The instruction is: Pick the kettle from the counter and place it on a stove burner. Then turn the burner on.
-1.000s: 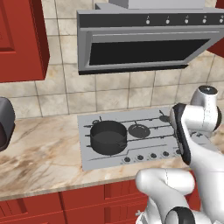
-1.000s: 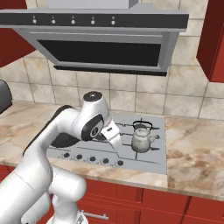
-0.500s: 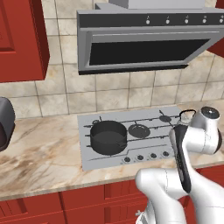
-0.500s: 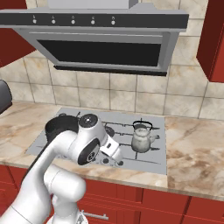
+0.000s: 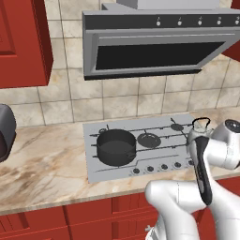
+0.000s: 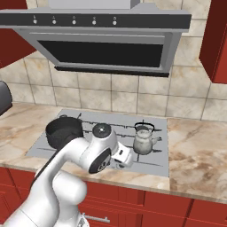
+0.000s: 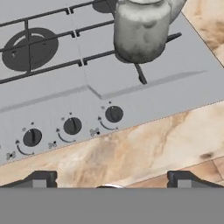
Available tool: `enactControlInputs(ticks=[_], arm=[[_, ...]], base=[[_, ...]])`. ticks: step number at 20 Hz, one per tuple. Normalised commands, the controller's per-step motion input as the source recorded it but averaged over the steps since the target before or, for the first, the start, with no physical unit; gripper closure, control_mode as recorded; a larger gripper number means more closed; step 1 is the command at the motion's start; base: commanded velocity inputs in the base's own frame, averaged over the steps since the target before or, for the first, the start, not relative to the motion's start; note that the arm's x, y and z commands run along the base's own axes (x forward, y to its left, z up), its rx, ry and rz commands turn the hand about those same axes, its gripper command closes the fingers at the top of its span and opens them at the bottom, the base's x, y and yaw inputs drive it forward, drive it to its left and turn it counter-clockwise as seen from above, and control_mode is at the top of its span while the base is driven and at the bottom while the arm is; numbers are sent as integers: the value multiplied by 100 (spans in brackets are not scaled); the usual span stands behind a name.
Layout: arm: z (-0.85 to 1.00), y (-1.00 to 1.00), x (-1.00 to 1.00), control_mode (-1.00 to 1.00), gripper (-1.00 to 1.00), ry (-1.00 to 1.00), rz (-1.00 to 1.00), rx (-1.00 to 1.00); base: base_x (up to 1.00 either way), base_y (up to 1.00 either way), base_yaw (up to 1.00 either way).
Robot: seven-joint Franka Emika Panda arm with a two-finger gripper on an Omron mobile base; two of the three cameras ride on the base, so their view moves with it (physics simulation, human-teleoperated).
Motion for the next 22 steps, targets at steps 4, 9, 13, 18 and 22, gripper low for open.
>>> enactControlInputs(ticks=[4,9,13,18,22], arm=[[-9,-3,27,-100,-100,18,10,0],[-18,0,36,-100,-100,21,10,0],[-19,0,19,-100,-100,10,10,0],[-15,-2,3,-100,-100,0,2,0],[-24,-9,4,-100,-100,0,2,0]], base=[[0,0,0],[0,0,0],[0,0,0],[0,0,0],[0,0,0]])
